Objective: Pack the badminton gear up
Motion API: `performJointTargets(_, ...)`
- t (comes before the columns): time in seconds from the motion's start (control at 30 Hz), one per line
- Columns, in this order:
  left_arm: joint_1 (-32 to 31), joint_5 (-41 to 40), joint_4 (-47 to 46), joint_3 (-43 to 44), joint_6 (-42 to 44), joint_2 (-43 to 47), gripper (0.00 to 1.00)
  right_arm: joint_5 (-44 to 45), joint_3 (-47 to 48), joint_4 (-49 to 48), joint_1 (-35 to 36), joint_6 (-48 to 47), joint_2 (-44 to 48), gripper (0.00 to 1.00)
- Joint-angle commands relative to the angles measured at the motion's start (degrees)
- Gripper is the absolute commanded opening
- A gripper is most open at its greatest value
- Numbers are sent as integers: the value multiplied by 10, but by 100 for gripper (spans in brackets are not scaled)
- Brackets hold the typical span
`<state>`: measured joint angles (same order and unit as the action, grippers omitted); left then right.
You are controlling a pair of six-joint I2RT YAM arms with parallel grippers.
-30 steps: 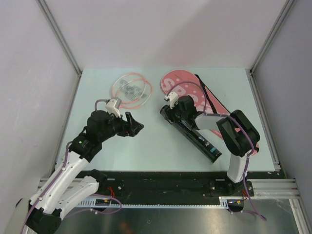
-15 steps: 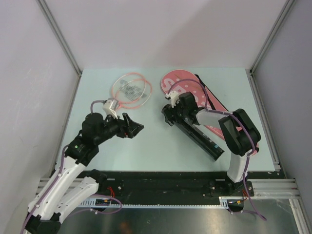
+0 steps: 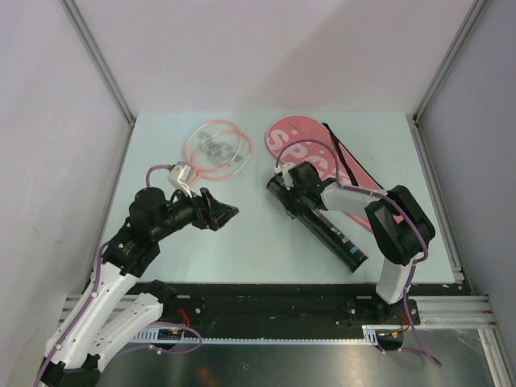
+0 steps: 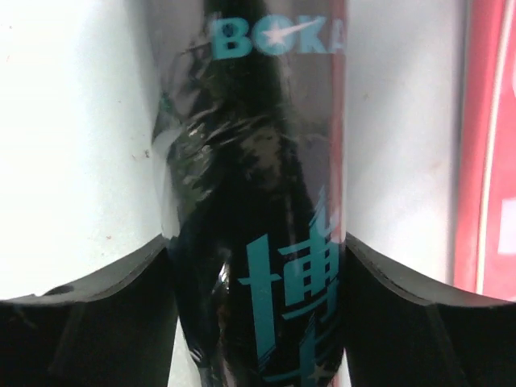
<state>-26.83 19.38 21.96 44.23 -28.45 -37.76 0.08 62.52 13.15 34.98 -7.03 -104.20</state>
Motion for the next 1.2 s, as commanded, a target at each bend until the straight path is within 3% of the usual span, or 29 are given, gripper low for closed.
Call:
performJointTargets(0.0,2,33,-9,26,17,-3,85,110,4,46,14,28,28,45)
performJointTargets(0.1,3,47,-10,26,28,-13,85,137,2,40,11,37,75,28)
performJointTargets(0.3,2,82,-10,29,49,-36,85,125,8,35,-65,-34,193,27)
performJointTargets(0.43,1,93,-19,15,49,-42,85,92,18,-11,-205,-118,205,26)
performJointTargets(0.6,-11,94,-21,0,43,-57,84,60,79,-104,-313,-186,90,25)
performJointTargets(0.77,-14,95,-22,-12,40,-73,85,55,249,-89,-384,-212,-73,26)
performJointTargets(0.97,-14,89,-26,-30,38,-109,84,61,430,-75,-401,-248,-248,28)
performJointTargets(1.17,-16,63,-41,-19,31,-154,83,33,490,-73,-393,-289,-332,35)
